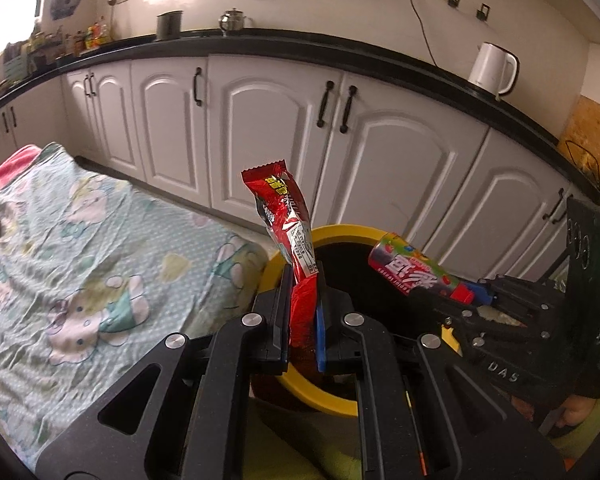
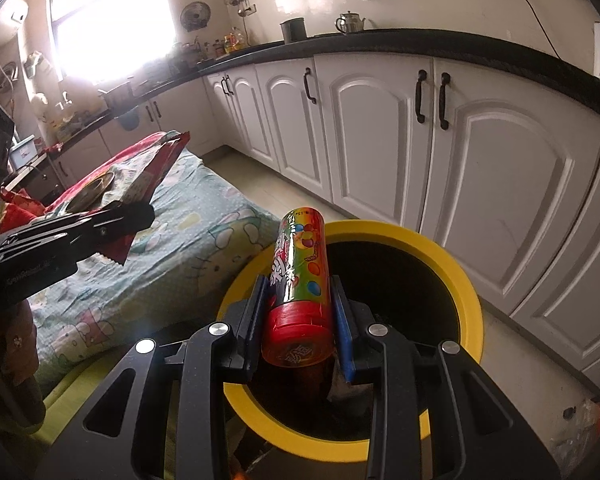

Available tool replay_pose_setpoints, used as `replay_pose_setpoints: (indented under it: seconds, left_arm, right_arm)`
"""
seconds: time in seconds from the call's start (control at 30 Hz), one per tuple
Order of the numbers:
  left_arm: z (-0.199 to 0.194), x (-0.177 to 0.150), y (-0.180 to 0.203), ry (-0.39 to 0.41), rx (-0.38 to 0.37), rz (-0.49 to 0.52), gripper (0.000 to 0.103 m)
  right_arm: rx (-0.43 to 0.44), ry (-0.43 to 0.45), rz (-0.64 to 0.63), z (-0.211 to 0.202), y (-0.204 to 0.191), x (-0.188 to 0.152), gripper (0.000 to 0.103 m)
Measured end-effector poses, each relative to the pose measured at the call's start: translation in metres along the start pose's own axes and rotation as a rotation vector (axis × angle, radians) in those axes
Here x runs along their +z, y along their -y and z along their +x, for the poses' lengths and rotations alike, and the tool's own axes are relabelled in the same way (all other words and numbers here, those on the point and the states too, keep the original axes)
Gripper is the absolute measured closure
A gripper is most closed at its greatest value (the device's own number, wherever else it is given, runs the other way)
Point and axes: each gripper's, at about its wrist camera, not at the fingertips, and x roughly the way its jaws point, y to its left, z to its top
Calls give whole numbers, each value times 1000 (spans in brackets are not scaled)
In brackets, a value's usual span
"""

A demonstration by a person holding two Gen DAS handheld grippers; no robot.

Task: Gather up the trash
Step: 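Carry the red candy wrapper and snack tube with both tools over the yellow bin, then open both tools to drop the wrapper and snack tube into the bin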

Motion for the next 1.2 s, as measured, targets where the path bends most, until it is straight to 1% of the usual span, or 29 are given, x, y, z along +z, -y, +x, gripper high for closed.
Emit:
replay_pose_setpoints:
  seconds: [0.17, 0.3, 0.67, 0.77, 0.83, 0.87, 0.97, 1.0, 1.03, 1.07, 1.1, 1.13, 1.2]
  left_arm:
    - [10, 1, 12, -17, -17, 30, 98]
    - [19, 0, 17, -38, -24, 35, 98]
    - [34, 1, 27, -75, -28, 63, 97]
    - [37, 3, 29, -78, -28, 64, 94]
    - [39, 4, 28, -80, -20, 62, 89]
    - [39, 3, 28, -82, -20, 61, 84]
    - [40, 3, 25, -85, -16, 50, 60]
    - [40, 3, 23, -86, -13, 43, 55]
    - [40, 3, 21, -88, -11, 37, 53]
    - [40, 2, 18, -88, -5, 25, 47]
    - [39, 1, 14, -89, 1, 14, 42]
    - [38, 1, 11, -89, 6, 5, 39]
    - [36, 0, 5, -90, 13, -12, 28]
  right_arm:
    - [-9, -11, 19, 2, 8, -5, 74]
    - [-18, -26, 35, 4, 13, -11, 74]
    - [-31, -52, 89, 11, 29, -19, 74]
    - [-28, -59, 107, 13, 33, -21, 74]
    - [-21, -65, 123, 14, 37, -23, 73]
    - [-24, -70, 137, 14, 39, -24, 73]
    - [-25, -74, 159, 14, 43, -25, 67]
    - [-31, -73, 163, 12, 44, -26, 62]
    - [-36, -70, 166, 12, 45, -25, 59]
    - [-40, -67, 170, 11, 45, -26, 53]
    - [-47, -61, 175, 9, 45, -25, 50]
    - [-47, -60, 176, 9, 45, -25, 50]
    - [-54, -57, 173, 8, 43, -25, 45]
